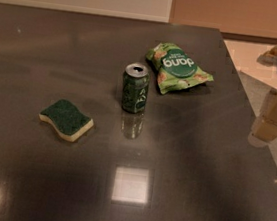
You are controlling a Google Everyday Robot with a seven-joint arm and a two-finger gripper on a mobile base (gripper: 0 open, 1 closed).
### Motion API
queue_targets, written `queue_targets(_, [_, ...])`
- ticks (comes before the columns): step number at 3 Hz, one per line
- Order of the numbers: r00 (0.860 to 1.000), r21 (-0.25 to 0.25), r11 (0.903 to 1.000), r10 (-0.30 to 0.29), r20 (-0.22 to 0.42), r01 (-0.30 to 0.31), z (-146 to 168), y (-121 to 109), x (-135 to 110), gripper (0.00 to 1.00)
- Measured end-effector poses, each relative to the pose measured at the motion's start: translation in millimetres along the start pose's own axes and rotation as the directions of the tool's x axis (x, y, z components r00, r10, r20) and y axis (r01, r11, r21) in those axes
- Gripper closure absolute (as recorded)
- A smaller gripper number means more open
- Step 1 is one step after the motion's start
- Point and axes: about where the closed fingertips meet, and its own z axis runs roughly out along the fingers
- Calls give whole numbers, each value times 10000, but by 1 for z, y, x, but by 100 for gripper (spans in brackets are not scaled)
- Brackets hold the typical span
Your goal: Knock green can over
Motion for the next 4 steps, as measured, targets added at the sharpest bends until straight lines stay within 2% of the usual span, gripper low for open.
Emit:
queue_targets(1, [9972,-134,9994,-315,678,325,7,-10,-29,0])
queue_targets(2, [9851,-267,9969,-688,1577,739,21,-20,-67,0])
queue_targets(3, [9632,-525,9895,-1184,2413,1348,37,-18,-111,0])
queue_targets(4, [9381,-902,9771,-1563,3090,1925,62,-13,-155,0])
